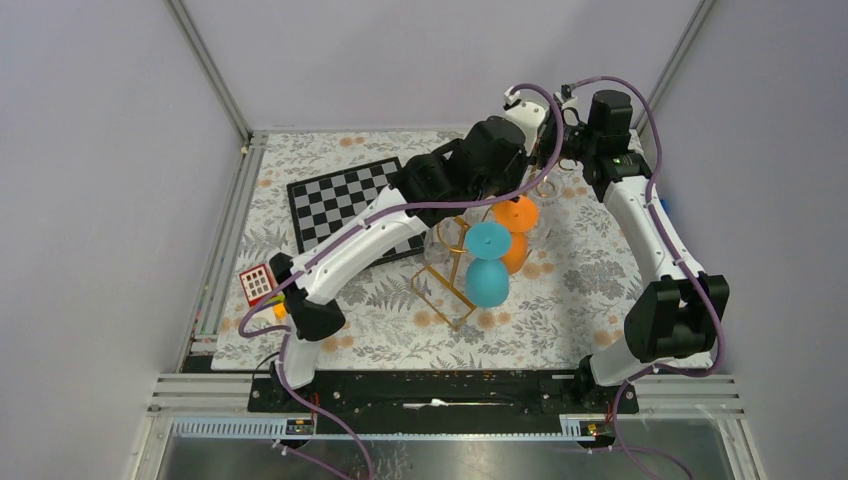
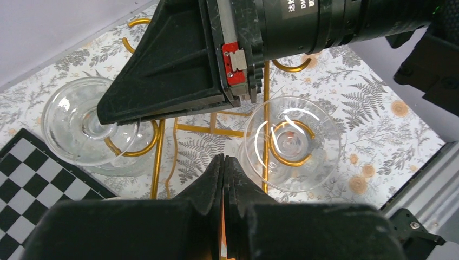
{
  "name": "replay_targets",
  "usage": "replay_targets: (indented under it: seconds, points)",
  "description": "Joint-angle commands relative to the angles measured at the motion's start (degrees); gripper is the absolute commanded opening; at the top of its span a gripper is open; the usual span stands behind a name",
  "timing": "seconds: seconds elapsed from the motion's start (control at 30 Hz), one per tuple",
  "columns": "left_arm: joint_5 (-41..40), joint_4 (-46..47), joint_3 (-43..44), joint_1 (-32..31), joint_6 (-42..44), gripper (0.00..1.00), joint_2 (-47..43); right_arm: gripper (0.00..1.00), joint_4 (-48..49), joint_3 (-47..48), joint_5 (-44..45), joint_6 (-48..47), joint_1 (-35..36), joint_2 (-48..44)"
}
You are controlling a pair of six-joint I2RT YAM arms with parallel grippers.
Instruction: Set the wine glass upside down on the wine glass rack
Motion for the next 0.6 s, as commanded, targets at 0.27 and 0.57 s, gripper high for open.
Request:
replay_targets:
  seconds: [0.27, 0.57]
  points:
    - [-4.1, 0.2, 3.9, 0.0, 8.0, 0.00, 2.0, 0.00, -2.8, -1.4, -0.5, -1.4, -0.8, -0.8]
    - [-7.2, -0.5, 3.9, 0.1, 10.7, 0.00, 2.5, 0.00, -2.8, -1.6, -0.5, -1.4, -0.9, -0.9]
